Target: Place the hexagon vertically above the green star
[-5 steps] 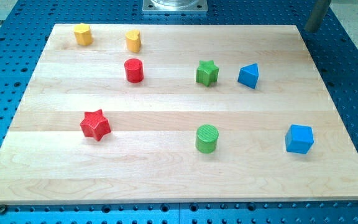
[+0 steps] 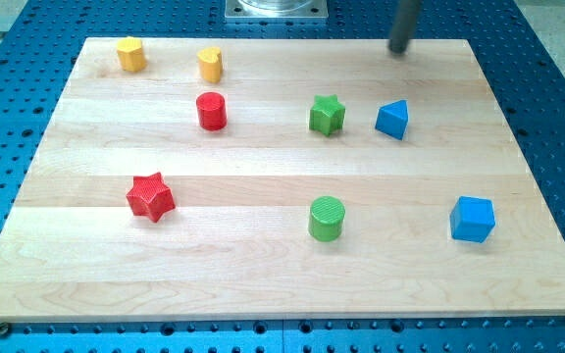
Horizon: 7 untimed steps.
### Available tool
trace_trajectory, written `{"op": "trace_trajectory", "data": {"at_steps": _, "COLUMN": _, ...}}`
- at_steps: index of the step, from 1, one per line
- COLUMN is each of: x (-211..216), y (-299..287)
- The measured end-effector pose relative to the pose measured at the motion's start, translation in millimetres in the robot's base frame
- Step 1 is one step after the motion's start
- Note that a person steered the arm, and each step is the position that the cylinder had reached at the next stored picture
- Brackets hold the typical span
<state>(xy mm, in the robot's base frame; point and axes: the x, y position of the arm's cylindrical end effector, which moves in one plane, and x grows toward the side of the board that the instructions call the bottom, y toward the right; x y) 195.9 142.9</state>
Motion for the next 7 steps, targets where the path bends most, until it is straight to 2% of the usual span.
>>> {"op": "trace_trajectory", "data": {"at_steps": 2, "x": 30.3, "y": -169.6}}
{"op": "trace_trajectory", "data": {"at_steps": 3, "x": 48.7, "y": -219.2}}
{"op": "trace_trajectory", "data": {"at_steps": 4, "x": 104.6, "y": -272.4}}
{"op": "trace_trajectory", "data": {"at_steps": 5, "x": 97.7, "y": -299.6}}
{"op": "trace_trajectory", "data": {"at_steps": 6, "x": 149.1, "y": -326.7}}
{"op": "trace_trajectory", "data": {"at_steps": 7, "x": 122.7, "y": -381.5}}
